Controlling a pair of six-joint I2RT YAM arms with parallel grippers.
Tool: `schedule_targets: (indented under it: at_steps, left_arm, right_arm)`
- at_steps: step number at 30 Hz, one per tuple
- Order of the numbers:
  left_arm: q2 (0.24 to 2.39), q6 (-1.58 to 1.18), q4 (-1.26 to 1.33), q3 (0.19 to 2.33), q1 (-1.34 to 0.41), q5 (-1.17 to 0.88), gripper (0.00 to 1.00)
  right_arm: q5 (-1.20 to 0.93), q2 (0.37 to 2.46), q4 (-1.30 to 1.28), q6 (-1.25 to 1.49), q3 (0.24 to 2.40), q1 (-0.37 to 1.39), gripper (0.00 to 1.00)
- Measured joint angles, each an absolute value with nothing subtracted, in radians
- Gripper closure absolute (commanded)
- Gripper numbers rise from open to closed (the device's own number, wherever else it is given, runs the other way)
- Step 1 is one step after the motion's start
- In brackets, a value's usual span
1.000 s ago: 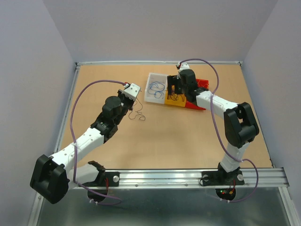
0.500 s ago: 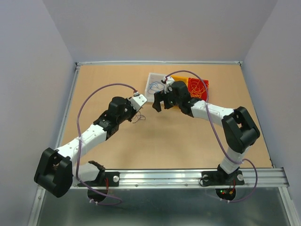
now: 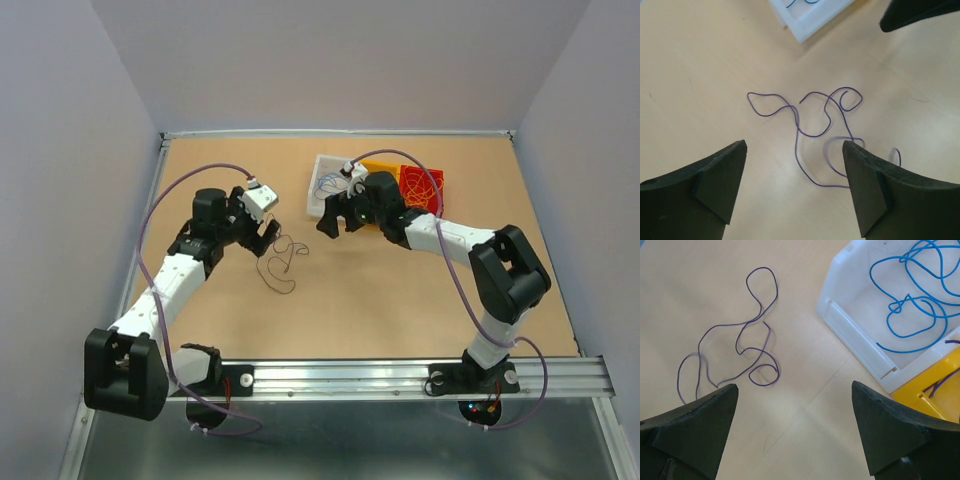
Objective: Untangle the cables
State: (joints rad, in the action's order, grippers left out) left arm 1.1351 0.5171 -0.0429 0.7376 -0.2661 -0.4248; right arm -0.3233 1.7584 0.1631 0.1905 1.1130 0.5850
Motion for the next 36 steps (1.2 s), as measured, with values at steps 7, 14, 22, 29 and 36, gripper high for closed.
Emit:
schedule_targets:
  at_steps: [7, 14, 22, 29, 36]
  left_arm:
    - [1.264, 0.467, -0.057, 0.842, -0.136, -0.577, 0.03]
    - [1.256, 0.360, 0.035, 0.809, 0.036, -0.572, 0.03]
    - [1.168, 0.286, 0.148, 0.733, 0.087, -0.544, 0.03]
    - [1.087, 0.259, 0.208, 0.678, 0.124, -0.530, 0.02]
    - [1.058, 0.260, 0.226, 0.660, 0.125, -0.530, 0.02]
  right_arm:
    - [-0.310, 1.844, 0.178, 0.228, 1.176, 0.643, 0.00]
    - [-0.152, 1.990, 0.111, 0.229, 1.352, 0.803, 0.00]
    - [0.166, 2.114, -0.011, 0.314, 1.523, 0.934, 0.00]
    - [0.415, 2.194, -0.093, 0.447, 1.637, 0.964, 0.00]
    - [0.483, 2.286, -0.145, 0.503, 1.754, 0.972, 0.00]
